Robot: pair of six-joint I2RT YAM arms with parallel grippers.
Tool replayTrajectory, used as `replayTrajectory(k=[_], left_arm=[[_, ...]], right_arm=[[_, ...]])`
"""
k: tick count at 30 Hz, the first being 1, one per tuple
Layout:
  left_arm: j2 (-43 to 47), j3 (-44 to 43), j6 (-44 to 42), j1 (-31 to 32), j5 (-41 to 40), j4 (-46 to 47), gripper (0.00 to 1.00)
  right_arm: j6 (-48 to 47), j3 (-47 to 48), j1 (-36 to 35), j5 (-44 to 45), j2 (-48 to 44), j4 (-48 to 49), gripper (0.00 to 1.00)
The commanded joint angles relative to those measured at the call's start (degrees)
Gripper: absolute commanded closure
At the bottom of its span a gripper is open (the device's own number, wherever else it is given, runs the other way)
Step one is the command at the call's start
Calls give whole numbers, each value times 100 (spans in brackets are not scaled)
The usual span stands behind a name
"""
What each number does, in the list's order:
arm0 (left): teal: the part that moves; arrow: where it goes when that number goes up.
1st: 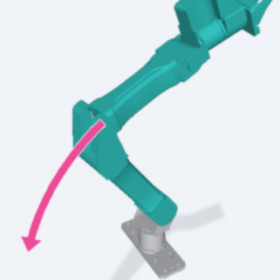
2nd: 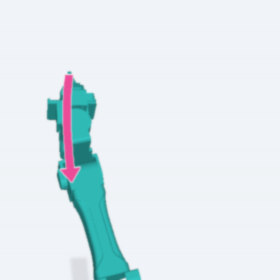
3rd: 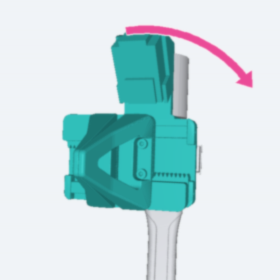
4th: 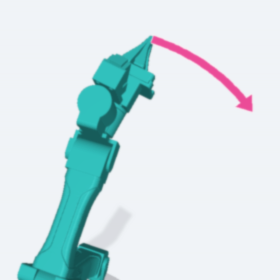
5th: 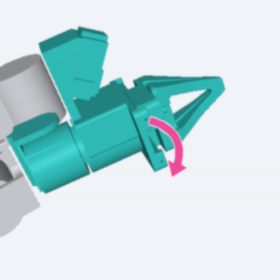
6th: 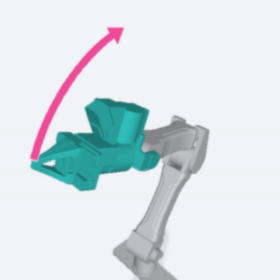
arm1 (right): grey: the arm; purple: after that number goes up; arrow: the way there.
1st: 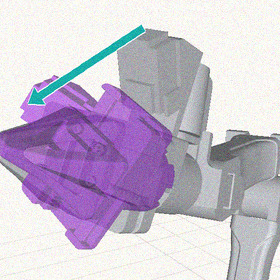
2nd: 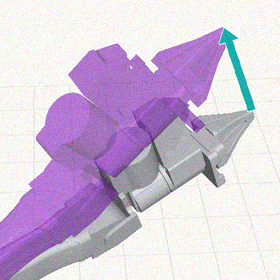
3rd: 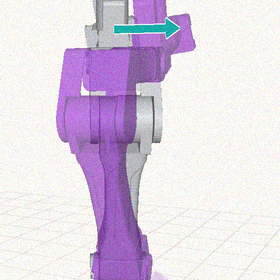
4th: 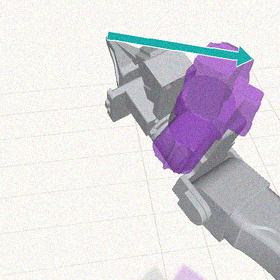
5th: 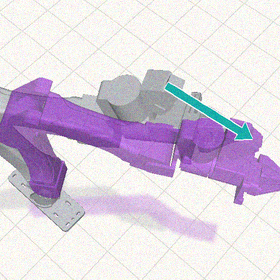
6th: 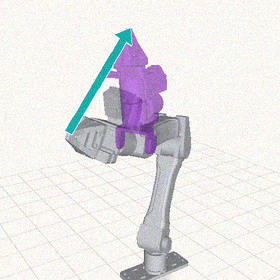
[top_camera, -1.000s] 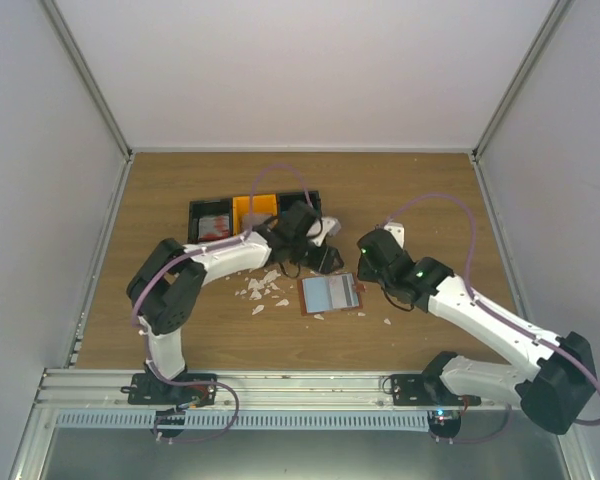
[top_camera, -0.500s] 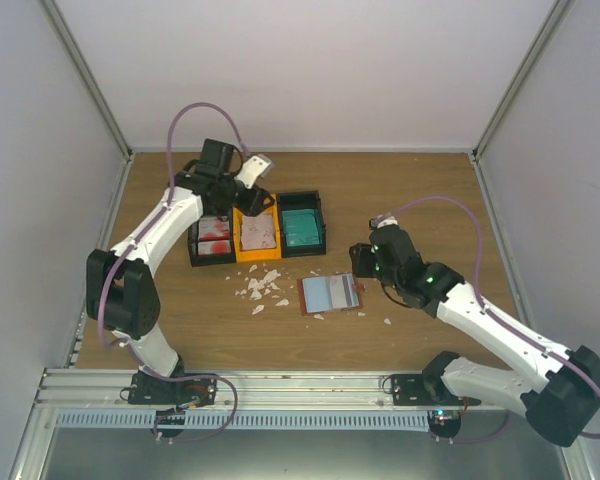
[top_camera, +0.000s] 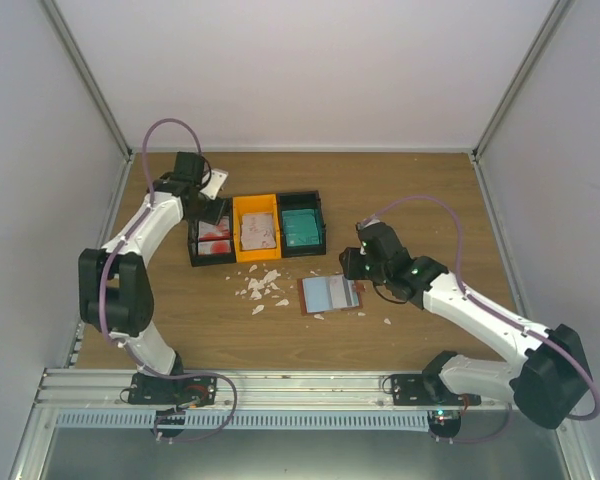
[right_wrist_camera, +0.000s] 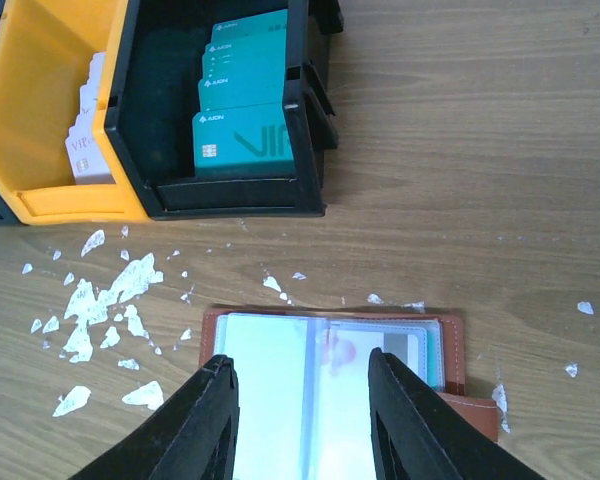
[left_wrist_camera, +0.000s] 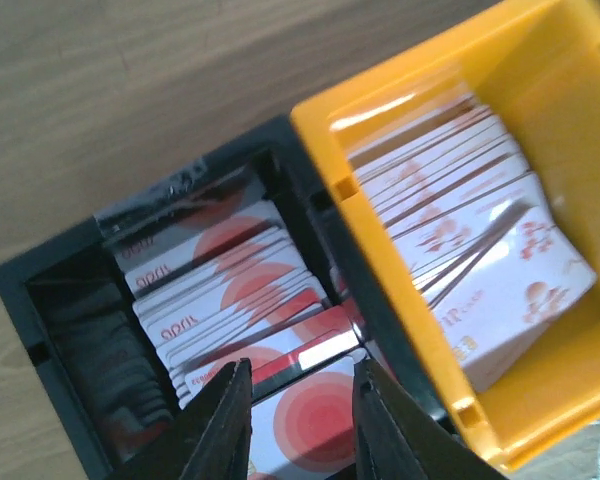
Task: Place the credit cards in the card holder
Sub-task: Adjust the storage box at the center of the board.
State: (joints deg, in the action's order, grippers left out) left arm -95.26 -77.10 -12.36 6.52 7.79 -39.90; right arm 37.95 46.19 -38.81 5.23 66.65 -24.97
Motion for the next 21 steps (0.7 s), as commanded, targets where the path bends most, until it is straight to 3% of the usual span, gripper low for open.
replayTrajectory(k=[1, 6, 11, 21], left_arm=[[-475, -94, 260, 41, -723, -250, 72], [-791, -77, 167, 177, -647, -405, 76], [-900, -111, -37, 406, -559, -551, 75], [-878, -23, -289, 600, -322, -534, 70]], right_arm=[[133, 32, 45, -43, -128, 65, 63], [157, 66, 84, -57, 50, -45, 59], [-221, 656, 378, -361, 1016, -279, 56], [-1092, 1507, 1028, -1097, 2744, 332, 56]])
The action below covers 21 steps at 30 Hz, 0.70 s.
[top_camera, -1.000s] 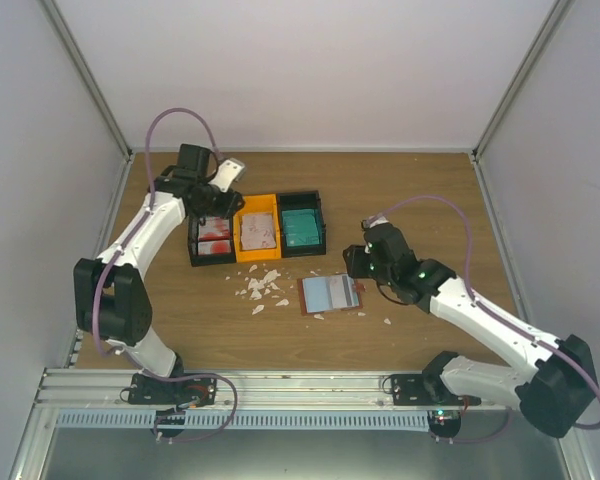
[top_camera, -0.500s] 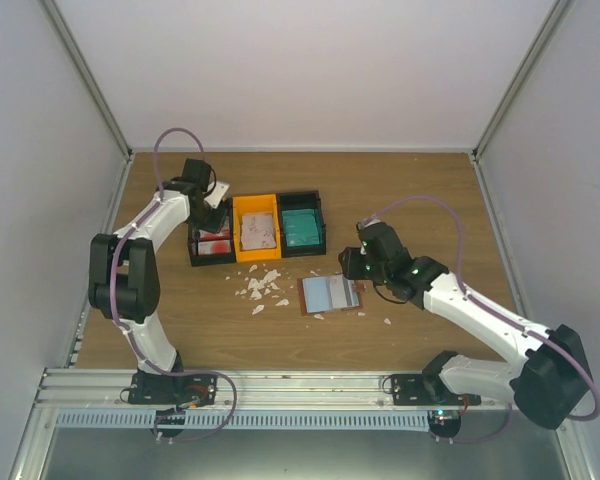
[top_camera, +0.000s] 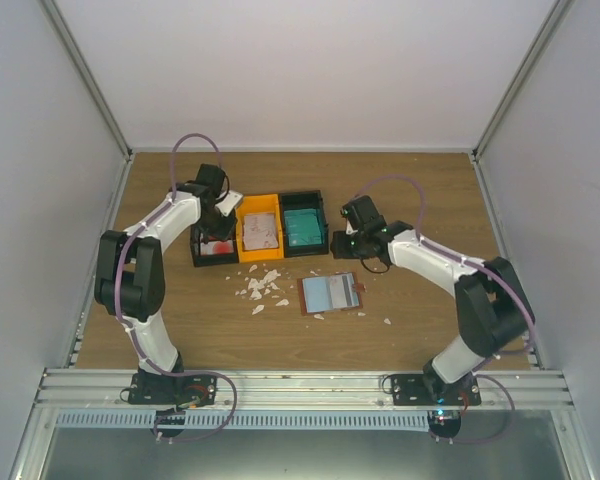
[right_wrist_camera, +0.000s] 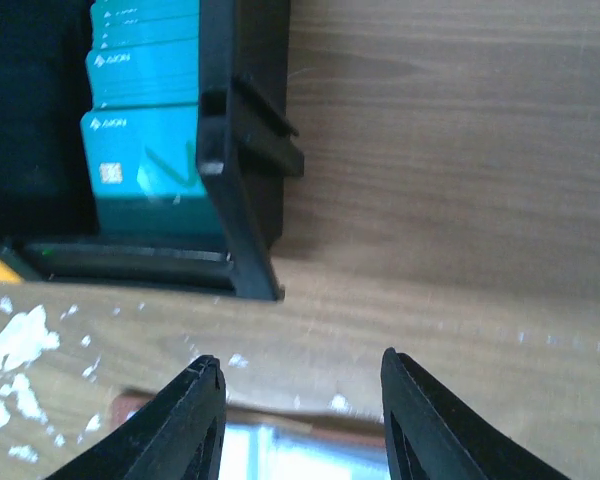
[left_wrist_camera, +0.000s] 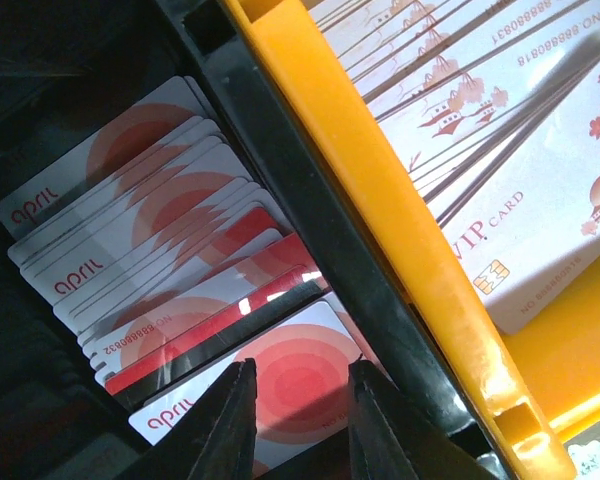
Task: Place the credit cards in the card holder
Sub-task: Adjust the storage box at the center of the board.
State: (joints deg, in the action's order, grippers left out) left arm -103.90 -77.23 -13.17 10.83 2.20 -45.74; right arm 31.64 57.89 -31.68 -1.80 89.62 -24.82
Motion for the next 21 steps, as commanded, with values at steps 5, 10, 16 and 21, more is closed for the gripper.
replayTrajectory(k=[5, 10, 16, 21], left_arm=[[60, 33, -349, 337, 431, 113, 66], [80, 80, -438, 564, 443, 255, 64], [141, 270, -720, 828, 531, 500, 59], [25, 164, -675, 843, -48, 460, 58]], right_arm=[[-963, 743, 615, -1184, 1136, 461, 58], [-1031, 1058, 759, -1084, 1535, 326, 61], [-872, 1380, 1085, -96, 1893, 59, 67], [-1015, 1615, 1354, 36, 2033, -144, 64]])
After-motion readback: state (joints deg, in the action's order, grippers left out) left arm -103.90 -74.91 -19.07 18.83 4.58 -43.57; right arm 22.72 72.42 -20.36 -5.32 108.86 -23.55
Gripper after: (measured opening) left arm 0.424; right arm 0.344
